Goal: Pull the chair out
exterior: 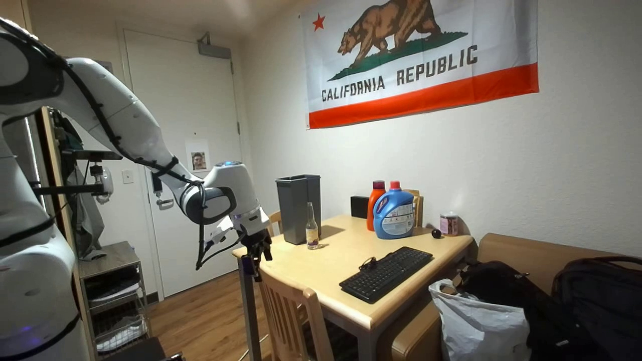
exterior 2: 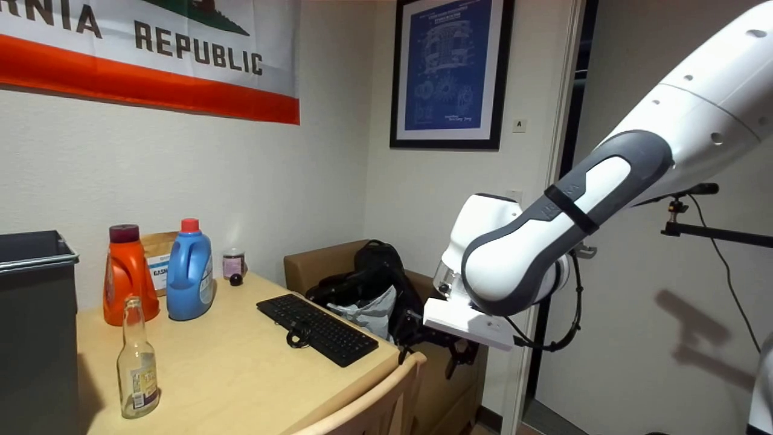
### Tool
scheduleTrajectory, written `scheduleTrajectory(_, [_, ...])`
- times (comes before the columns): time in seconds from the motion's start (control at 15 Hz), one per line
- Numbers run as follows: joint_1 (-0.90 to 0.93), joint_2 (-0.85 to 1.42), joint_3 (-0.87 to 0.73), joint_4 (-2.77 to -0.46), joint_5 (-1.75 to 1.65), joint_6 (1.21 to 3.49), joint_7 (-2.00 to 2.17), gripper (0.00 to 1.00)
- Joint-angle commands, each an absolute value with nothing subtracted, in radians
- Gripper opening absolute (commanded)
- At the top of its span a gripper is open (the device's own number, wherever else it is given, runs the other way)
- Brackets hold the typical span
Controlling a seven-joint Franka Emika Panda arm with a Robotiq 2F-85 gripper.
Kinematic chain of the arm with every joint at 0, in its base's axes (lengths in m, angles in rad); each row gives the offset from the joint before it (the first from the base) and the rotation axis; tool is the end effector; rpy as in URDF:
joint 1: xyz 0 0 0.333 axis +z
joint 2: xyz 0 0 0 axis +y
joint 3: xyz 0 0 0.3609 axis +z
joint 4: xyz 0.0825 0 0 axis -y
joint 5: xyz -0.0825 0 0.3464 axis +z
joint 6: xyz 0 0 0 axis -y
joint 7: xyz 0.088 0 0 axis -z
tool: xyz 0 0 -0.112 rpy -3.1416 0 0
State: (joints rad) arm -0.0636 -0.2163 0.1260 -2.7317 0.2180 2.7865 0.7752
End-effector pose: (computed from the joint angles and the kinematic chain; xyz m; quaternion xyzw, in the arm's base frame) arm 0.3868 0.0150 0.3855 -0.8902 0.4335 -0.1079 0.0893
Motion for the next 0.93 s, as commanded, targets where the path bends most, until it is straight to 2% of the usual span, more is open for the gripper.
scheduleTrajectory(0.0, [-0.052, -0.216, 0.113, -2.732, 0.214, 2.786, 0.776, 1.00])
scheduleTrajectory(0.47, [-0.086, -0.225, 0.142, -2.672, 0.083, 2.716, 0.871, 1.00])
scheduleTrajectory(0.87, [-0.059, -0.183, 0.119, -2.518, 0.155, 2.560, 0.994, 1.00])
